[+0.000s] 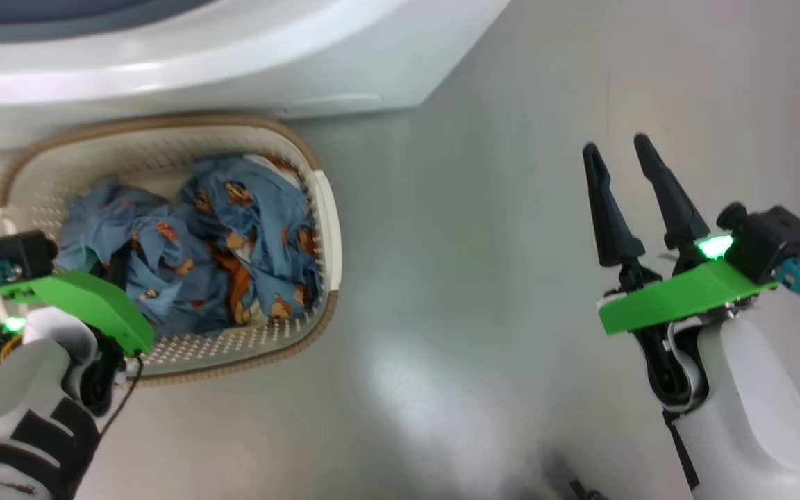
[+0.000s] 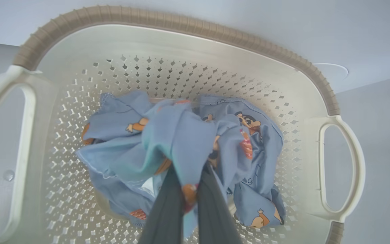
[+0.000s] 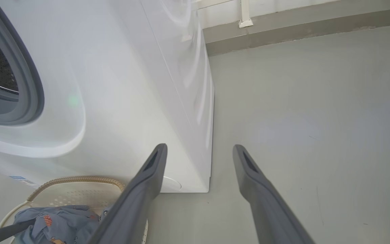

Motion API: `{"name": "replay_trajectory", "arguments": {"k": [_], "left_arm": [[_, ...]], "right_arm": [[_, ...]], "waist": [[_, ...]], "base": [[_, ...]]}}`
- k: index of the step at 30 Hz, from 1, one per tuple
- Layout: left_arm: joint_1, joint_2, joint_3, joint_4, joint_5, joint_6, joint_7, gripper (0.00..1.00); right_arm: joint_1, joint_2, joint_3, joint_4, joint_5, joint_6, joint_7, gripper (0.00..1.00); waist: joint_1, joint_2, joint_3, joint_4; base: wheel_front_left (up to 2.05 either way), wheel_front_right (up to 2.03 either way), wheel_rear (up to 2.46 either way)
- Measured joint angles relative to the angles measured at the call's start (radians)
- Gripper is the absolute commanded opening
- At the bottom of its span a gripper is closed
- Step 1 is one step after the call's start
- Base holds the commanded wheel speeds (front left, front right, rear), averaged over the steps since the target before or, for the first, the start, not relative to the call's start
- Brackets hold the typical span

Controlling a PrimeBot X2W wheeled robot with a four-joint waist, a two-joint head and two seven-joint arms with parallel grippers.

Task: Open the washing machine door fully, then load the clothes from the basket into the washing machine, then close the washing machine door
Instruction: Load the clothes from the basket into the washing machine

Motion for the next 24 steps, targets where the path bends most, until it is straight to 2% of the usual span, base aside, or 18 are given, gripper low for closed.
{"name": "replay_trajectory", "arguments": {"k": [3,6,13,24], "left_arm": [[0.024,0.002,0.023,-0.036,0.002,0.000,-0.001,0.00],[0.050,0.006,0.086,-0.084,0.031,0.000,-0.002,0.00],[0.168,0.004,0.246,-0.187,0.172,0.000,-0.004,0.00],[0.336,-0.018,0.435,-0.401,0.379,0.000,-0.004,0.00]], "right_arm": [[0.025,-0.007,-0.002,0.009,0.001,0.000,0.000,1.00],[0.043,-0.017,-0.005,0.015,0.008,0.000,0.000,1.00],[0.093,-0.029,-0.012,0.029,0.018,0.000,0.000,1.00],[0.180,-0.059,-0.033,0.048,0.035,0.000,0.000,1.00]], "waist": [[0.0000,0.0000,-0.037,0.009],[0.0000,0.0000,-0.076,0.019],[0.0000,0.0000,-0.169,0.038],[0.0000,0.0000,-0.305,0.059]], "base": [[0.00,0.00,0.00],[0.00,0.00,0.00],[0.00,0.00,0.00],[0.00,0.00,0.00]]}}
